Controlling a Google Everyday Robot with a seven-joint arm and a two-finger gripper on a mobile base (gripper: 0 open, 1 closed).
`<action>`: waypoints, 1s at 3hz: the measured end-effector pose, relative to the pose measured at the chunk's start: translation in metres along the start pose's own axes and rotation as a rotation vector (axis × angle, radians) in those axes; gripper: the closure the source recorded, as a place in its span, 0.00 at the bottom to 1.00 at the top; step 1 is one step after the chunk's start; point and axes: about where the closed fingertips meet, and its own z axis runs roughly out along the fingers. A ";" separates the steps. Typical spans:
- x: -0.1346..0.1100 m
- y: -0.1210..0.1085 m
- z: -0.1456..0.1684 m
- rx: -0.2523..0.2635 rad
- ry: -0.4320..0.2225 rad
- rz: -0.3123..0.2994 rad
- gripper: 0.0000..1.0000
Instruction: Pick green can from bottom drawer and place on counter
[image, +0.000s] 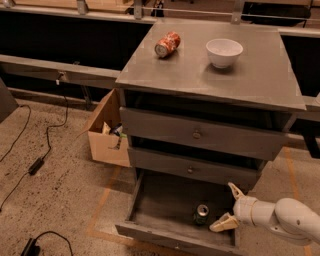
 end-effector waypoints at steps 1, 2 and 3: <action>0.039 0.000 0.034 -0.028 -0.018 0.006 0.00; 0.077 -0.002 0.068 -0.042 -0.004 0.027 0.00; 0.082 0.000 0.074 -0.044 -0.006 0.039 0.00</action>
Offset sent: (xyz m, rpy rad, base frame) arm 0.0287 -0.0163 -0.1718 0.0177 0.0812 -0.0046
